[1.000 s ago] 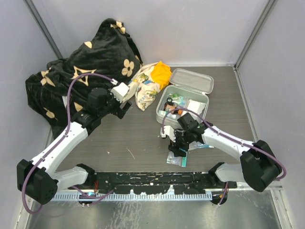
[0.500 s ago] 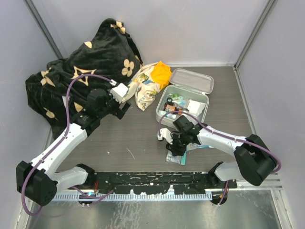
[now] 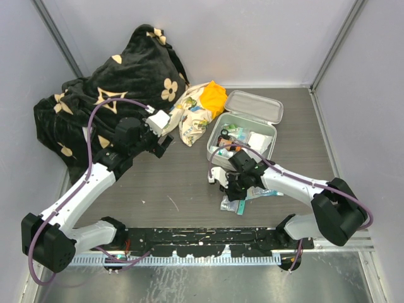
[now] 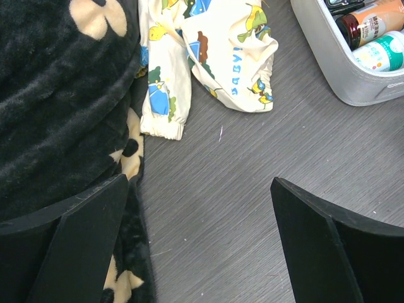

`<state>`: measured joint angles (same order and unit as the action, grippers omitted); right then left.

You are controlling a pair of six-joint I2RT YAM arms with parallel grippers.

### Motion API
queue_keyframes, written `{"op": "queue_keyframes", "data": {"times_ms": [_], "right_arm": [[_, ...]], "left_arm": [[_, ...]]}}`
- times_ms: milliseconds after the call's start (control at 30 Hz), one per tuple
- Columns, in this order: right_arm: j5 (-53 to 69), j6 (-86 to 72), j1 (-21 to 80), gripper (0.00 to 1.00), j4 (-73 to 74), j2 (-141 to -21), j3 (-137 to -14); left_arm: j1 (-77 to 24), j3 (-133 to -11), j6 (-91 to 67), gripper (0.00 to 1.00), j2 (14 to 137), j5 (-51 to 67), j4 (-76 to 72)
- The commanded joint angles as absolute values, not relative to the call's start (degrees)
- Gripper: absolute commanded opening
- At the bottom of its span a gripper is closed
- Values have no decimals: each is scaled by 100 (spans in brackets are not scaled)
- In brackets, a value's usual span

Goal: Organize the medicine kit
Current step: Pick up the medical item at the center of the board, then place the medical item at the medicine box.

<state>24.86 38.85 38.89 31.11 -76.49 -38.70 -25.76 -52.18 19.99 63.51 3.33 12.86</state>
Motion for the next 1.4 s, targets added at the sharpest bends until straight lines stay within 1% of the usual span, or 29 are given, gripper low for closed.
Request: {"op": "queue_keyframes", "data": {"times_ms": [0, 300, 433, 600, 767, 967, 1233, 1367], "right_arm": [[2508, 3964, 3912, 1, 3336, -7440, -4336], [2645, 3761, 3702, 1, 3618, -7059, -5152], [2824, 3831, 3174, 1, 3698, -6862, -5527], [2916, 4390, 2355, 1, 3995, -6956, -6042], [2930, 4881, 1673, 1, 4131, -7396, -6419], [2830, 5364, 1081, 1, 4173, -8137, -6711], [2707, 5657, 931, 1, 4010, -9137, -6880], [2373, 5877, 927, 1, 3978, -9452, -6881]], "left_arm": [[-2541, -5249, 1995, 98, 6197, 417, 992], [-2541, -5276, 1987, 98, 6201, 400, 992], [-2542, -5282, 1978, 98, 6189, 400, 1002], [-2547, -5289, 1968, 98, 6186, 405, 1016], [-2545, -5283, 1953, 98, 6172, 422, 1027], [-2540, -5285, 1963, 98, 6139, 418, 1028], [-2543, -5283, 1981, 98, 6161, 422, 1025], [-2540, -5280, 1986, 98, 6155, 409, 1050]]}}
